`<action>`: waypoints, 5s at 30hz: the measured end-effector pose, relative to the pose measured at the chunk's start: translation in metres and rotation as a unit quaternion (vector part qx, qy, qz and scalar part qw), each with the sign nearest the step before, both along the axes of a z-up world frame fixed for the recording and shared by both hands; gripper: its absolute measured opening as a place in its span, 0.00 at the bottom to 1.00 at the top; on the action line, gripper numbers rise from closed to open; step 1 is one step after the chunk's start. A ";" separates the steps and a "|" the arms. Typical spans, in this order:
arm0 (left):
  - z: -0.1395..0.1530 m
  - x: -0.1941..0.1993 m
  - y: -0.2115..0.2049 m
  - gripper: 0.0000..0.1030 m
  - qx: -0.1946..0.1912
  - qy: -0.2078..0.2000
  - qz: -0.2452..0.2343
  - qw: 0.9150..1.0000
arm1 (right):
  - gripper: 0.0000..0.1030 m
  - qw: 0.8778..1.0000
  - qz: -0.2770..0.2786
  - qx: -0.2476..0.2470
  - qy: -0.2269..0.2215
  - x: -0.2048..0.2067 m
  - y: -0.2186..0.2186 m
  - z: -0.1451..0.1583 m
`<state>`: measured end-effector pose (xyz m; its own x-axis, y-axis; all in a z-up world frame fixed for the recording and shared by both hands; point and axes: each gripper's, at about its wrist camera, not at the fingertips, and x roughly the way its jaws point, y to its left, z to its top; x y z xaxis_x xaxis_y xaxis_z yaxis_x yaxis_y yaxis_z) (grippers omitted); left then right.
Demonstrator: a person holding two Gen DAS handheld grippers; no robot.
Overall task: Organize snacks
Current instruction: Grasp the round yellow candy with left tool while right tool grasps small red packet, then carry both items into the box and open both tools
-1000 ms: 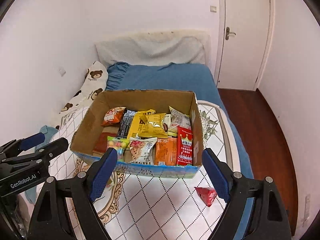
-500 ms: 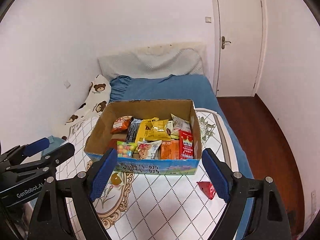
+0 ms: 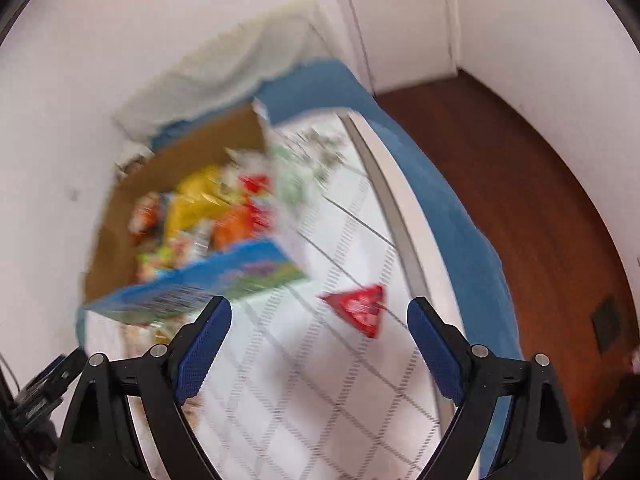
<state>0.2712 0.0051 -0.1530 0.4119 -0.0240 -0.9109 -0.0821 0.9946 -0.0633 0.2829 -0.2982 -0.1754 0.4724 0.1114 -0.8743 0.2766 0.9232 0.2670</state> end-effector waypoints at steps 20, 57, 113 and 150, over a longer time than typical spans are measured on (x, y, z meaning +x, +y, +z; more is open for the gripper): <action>-0.089 0.045 0.045 0.99 -0.023 0.098 0.059 0.993 | 0.44 0.995 0.065 -0.011 0.077 0.038 0.047 -0.108; -0.164 -0.031 0.028 0.43 -0.083 0.186 -0.038 0.978 | 0.45 0.975 0.165 0.023 0.147 -0.021 0.156 -0.139; -0.009 0.159 -0.016 0.87 -0.038 0.094 -0.074 0.992 | 0.95 0.987 0.137 -0.050 0.065 0.144 0.119 -0.012; 0.092 0.019 -0.003 0.87 0.036 -0.078 -0.035 0.996 | 0.99 0.983 0.129 -0.103 -0.075 0.015 0.126 0.091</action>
